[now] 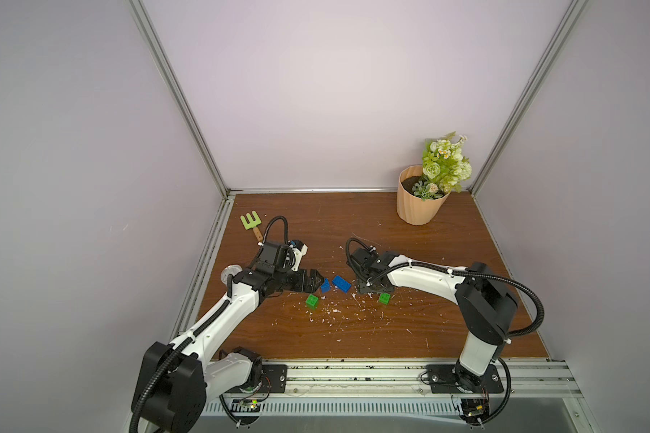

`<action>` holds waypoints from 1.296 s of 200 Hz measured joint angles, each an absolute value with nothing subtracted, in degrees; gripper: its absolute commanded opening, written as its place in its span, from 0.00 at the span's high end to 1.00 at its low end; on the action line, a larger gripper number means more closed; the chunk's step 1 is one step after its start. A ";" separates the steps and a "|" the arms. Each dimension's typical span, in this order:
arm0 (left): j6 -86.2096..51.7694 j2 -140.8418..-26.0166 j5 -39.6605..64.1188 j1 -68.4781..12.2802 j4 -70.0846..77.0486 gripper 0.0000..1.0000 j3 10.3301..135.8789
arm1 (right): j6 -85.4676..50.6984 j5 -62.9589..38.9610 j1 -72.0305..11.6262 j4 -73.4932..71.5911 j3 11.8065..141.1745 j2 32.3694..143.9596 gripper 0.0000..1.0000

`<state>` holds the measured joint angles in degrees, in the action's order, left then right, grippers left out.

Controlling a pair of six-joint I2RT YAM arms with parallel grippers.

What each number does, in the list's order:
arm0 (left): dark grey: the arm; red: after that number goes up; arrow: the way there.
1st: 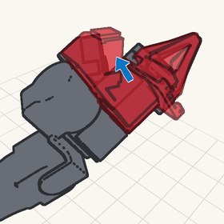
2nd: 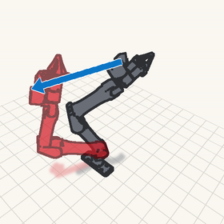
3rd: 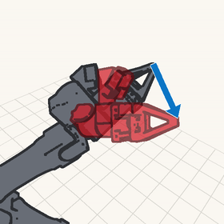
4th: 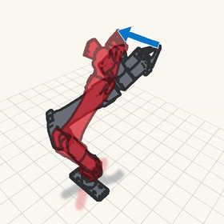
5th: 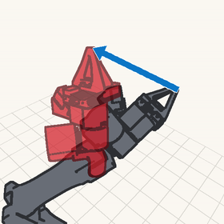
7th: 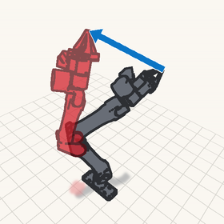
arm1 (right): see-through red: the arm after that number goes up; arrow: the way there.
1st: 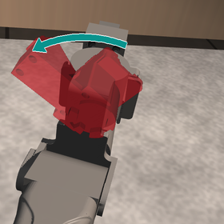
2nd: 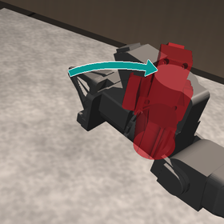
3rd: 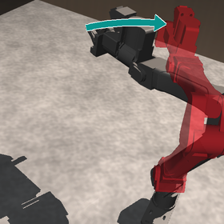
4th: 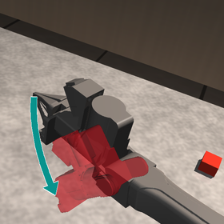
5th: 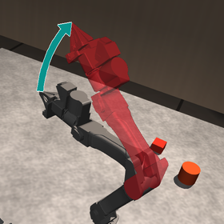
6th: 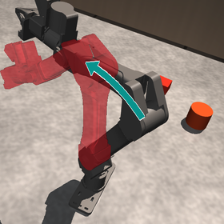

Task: Assemble a giraffe with lego
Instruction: Assemble the lego brick with the lego brick, then pick up the lego brick from the center of the board.

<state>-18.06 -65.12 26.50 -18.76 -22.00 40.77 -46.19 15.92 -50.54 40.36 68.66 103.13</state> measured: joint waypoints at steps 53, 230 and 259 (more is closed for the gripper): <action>-18.06 -65.49 26.50 -18.76 -21.98 0.00 40.77 | -45.89 15.79 -50.54 41.32 68.29 103.24 0.13; -18.57 -67.35 24.25 -17.41 -22.24 0.01 40.97 | -34.87 18.35 -59.83 45.78 76.34 94.17 0.06; -18.90 -67.68 21.98 -17.17 -22.59 0.00 41.34 | -28.25 14.13 -61.10 39.40 74.56 94.17 0.10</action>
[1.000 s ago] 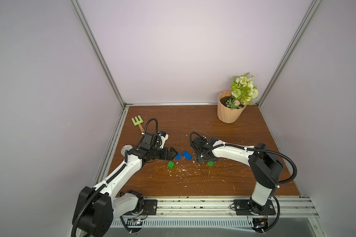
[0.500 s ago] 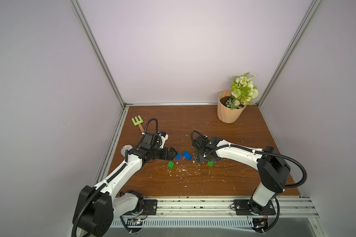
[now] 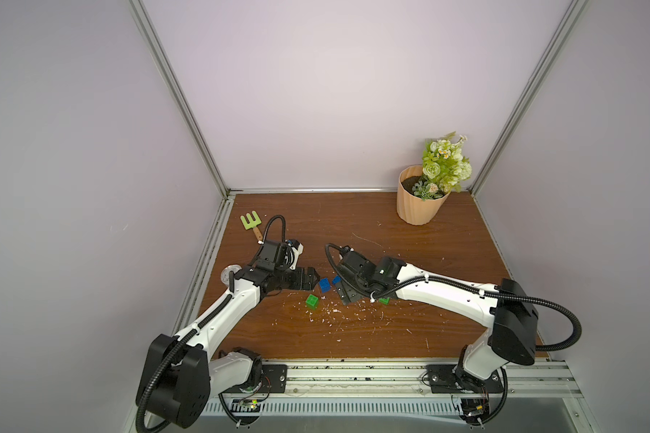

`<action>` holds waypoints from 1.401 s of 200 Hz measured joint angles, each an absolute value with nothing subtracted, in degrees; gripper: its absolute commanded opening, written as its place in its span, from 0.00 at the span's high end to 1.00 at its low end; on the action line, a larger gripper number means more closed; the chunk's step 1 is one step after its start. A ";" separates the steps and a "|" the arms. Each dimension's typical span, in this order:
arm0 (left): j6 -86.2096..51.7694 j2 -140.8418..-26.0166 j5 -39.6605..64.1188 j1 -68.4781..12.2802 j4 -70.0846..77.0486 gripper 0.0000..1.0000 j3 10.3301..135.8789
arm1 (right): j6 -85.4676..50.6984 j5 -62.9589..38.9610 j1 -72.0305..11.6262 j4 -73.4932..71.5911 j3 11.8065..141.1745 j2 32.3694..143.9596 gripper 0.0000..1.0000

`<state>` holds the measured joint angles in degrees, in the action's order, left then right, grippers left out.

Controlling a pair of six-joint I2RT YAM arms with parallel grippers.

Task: Assemble a giraffe with lego
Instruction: Pick up the lego brick from the center of the board.

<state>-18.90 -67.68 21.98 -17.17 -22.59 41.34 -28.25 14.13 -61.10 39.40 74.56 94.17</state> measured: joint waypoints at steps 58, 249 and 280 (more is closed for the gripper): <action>-20.25 -69.52 15.31 -11.81 -24.40 0.00 41.85 | -18.17 5.89 -63.79 26.52 69.17 94.24 0.17; -21.04 -71.37 10.63 -7.81 -25.93 0.00 43.03 | -9.80 1.19 -66.78 11.33 74.08 111.61 0.28; -21.04 -71.37 10.63 -7.73 -25.91 0.00 43.03 | -9.87 1.21 -66.78 11.18 74.30 112.99 0.36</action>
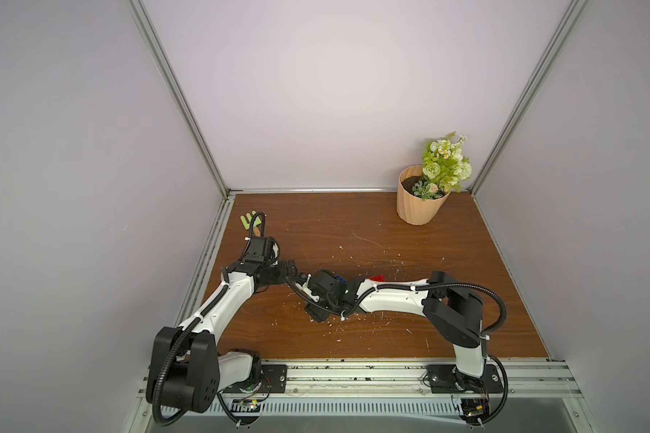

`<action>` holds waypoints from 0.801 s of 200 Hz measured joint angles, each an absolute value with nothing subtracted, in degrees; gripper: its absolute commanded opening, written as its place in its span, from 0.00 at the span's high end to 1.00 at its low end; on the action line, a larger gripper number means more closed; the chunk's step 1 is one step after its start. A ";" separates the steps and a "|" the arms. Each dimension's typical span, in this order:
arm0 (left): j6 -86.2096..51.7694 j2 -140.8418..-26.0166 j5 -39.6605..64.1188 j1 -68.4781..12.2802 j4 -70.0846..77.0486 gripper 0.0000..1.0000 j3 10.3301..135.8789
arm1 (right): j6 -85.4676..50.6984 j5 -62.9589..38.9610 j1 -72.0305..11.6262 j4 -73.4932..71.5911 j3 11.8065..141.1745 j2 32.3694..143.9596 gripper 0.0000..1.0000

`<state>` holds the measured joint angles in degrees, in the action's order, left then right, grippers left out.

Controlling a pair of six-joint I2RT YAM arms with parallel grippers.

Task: Assemble a giraffe with lego
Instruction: Pick up the lego brick from the center of the board.

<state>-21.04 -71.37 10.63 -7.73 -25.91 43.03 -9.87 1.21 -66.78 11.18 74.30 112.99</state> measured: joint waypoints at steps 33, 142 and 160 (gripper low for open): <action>-21.06 -71.37 10.76 -7.73 -25.89 0.00 43.03 | -10.35 2.02 -66.78 11.11 74.30 112.97 0.53; -19.88 -70.98 17.39 -8.14 -24.53 0.00 42.89 | -17.23 9.19 -65.84 16.05 73.32 100.82 0.72; -19.70 -70.46 18.83 -10.00 -23.70 0.00 42.89 | -19.77 10.61 -63.99 19.27 72.12 96.84 0.72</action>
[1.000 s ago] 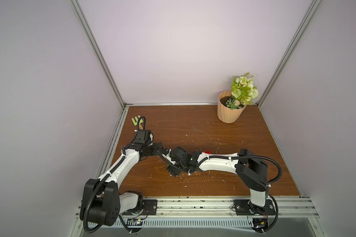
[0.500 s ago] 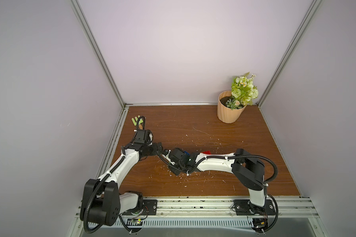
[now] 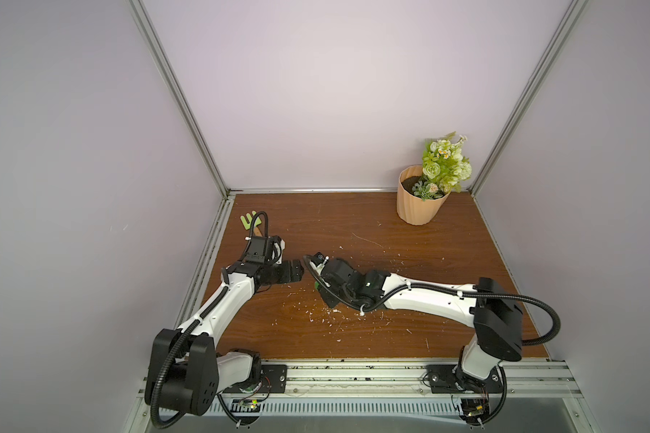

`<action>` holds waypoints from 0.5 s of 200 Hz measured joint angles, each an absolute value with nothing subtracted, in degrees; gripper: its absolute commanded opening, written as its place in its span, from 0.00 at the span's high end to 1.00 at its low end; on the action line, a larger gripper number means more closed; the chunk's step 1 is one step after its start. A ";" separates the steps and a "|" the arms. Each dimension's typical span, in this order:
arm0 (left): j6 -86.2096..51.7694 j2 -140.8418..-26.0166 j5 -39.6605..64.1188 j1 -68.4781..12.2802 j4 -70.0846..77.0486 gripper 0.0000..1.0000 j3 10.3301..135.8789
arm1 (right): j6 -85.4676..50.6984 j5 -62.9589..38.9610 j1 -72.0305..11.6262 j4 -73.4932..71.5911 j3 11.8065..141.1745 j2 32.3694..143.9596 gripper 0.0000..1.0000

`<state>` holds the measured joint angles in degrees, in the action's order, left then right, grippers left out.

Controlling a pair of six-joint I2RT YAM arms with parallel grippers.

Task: Assemble a giraffe with lego
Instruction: Pick up the lego brick from the center of the board.

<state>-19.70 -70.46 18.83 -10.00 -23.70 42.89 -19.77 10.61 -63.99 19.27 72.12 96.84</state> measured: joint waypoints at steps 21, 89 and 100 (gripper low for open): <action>-19.49 -70.11 22.13 -12.69 -22.39 0.00 42.78 | -22.20 11.94 -59.33 22.85 69.52 91.44 0.72; -19.55 -67.55 30.22 -14.55 -18.74 0.00 41.69 | -23.64 14.28 -42.54 28.64 59.07 77.78 0.73; -19.55 -67.61 31.00 -14.96 -18.37 0.00 41.67 | -23.64 14.44 -40.56 28.97 57.71 77.23 0.73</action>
<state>-19.55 -67.61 31.00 -14.96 -18.37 41.67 -23.64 14.44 -40.56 28.97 57.71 77.23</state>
